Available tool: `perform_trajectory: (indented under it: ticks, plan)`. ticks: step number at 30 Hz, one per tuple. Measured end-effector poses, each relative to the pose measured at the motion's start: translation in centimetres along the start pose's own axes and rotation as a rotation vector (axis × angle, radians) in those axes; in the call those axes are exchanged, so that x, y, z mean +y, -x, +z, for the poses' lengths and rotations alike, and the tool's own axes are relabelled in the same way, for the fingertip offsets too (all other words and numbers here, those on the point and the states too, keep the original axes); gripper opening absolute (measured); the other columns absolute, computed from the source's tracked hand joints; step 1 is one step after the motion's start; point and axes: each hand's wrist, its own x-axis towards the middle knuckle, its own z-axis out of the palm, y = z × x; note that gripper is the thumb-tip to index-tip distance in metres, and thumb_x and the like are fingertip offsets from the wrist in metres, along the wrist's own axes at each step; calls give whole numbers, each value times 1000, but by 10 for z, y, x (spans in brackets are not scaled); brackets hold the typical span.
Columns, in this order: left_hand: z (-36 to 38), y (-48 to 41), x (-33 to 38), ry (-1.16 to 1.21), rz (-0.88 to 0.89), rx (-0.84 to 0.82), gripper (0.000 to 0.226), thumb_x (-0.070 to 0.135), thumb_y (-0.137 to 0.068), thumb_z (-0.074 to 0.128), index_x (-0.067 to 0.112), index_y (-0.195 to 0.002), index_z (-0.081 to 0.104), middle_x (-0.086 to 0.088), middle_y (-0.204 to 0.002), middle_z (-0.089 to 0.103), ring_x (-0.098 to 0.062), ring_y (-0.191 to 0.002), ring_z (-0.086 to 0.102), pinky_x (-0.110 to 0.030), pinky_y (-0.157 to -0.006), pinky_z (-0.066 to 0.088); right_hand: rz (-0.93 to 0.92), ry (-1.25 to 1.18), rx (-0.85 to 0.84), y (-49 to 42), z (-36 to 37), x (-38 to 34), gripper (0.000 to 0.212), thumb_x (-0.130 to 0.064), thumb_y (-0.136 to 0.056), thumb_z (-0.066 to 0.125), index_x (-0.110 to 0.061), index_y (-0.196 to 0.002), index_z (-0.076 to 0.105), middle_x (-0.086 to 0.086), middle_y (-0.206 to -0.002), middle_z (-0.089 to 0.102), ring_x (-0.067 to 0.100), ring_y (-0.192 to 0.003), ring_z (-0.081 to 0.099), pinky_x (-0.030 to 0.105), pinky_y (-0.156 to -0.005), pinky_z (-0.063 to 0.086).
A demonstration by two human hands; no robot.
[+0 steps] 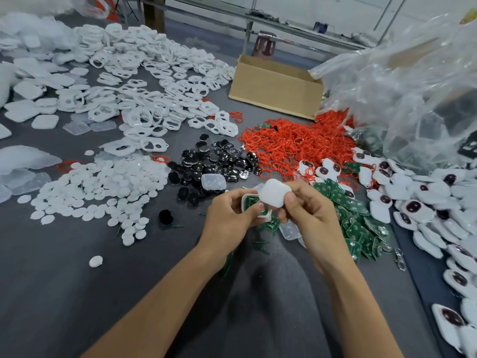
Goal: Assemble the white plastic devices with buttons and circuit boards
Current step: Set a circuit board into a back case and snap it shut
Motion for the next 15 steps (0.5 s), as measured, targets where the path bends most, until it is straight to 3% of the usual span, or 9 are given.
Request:
perform_trajectory:
  ticks: [4, 7, 11, 15]
  plan:
    - [-1, 1, 0, 71, -24, 1, 22, 30, -71, 65, 51, -78, 68, 32, -76, 67, 12, -72, 65, -2, -58, 47, 44, -190, 28, 2, 3, -2, 15, -14, -89, 58, -11, -75, 63, 7, -73, 61, 20, -71, 56, 24, -66, 51]
    - [-3, 3, 0, 92, -45, 15, 24, 13, -81, 65, 37, -79, 67, 27, -75, 69, 9, -72, 66, -4, -59, 48, 75, -262, 111, 1, 3, -2, 19, -14, -76, 69, -11, -64, 55, 7, -70, 63, 24, -69, 60, 25, -60, 54]
    - [-5, 4, 3, 75, -81, 18, 28, 4, -87, 65, 31, -87, 64, 24, -76, 70, 4, -74, 68, -7, -61, 50, 151, -347, 125, 0, 3, -1, 15, -11, -72, 68, -4, -77, 57, 16, -79, 71, 29, -72, 69, 28, -58, 57]
    - [-6, 5, 7, 75, -127, 19, 24, 4, -86, 67, 27, -89, 66, 16, -77, 72, -1, -77, 70, -12, -63, 52, 167, -417, 140, -1, 0, -4, 37, -4, -66, 72, 0, -98, 53, 16, -79, 70, 21, -64, 69, 22, -53, 54]
